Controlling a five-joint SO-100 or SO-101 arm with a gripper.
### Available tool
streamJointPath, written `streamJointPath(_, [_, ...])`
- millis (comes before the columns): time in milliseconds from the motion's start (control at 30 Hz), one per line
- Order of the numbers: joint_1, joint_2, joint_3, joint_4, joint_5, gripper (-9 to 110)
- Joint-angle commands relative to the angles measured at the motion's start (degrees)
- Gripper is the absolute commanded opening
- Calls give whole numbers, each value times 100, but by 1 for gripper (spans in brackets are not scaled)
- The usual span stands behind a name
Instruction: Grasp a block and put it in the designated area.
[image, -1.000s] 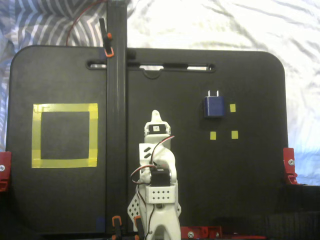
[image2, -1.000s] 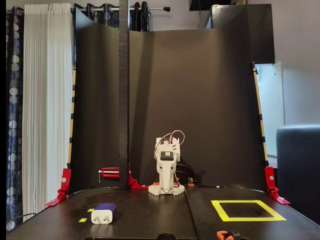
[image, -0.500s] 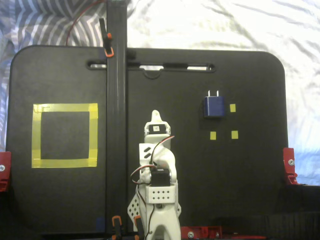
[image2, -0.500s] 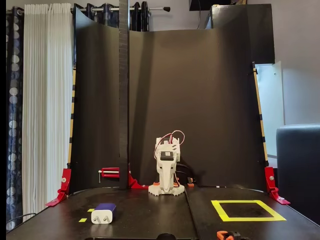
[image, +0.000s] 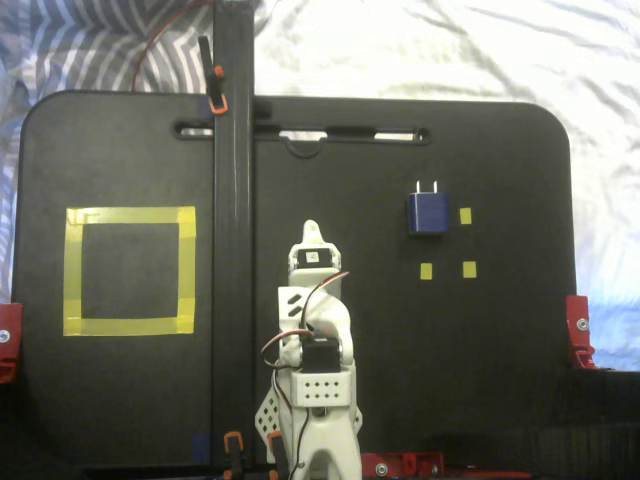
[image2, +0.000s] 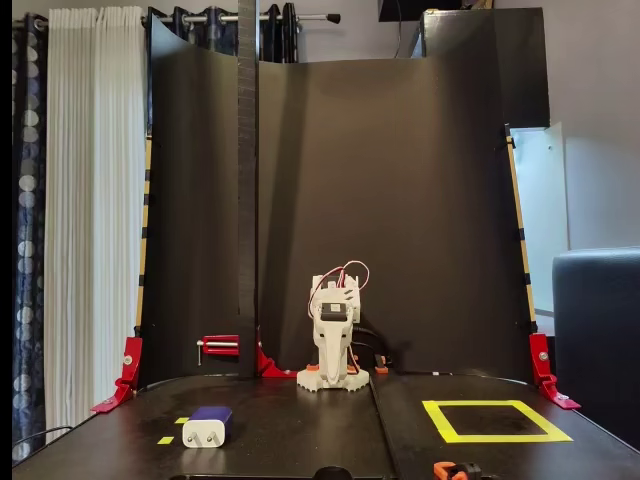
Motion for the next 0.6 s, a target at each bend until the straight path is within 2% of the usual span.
streamJointPath(0, [88,-290,-281,-141,0,0])
streamJointPath(267, [264,-1626,-1687,-123,-431,0])
streamJointPath(367, [343,-2127,-2241,-9,-958,0])
streamJointPath(567, [431,-3305,-3507,606,-2681,0])
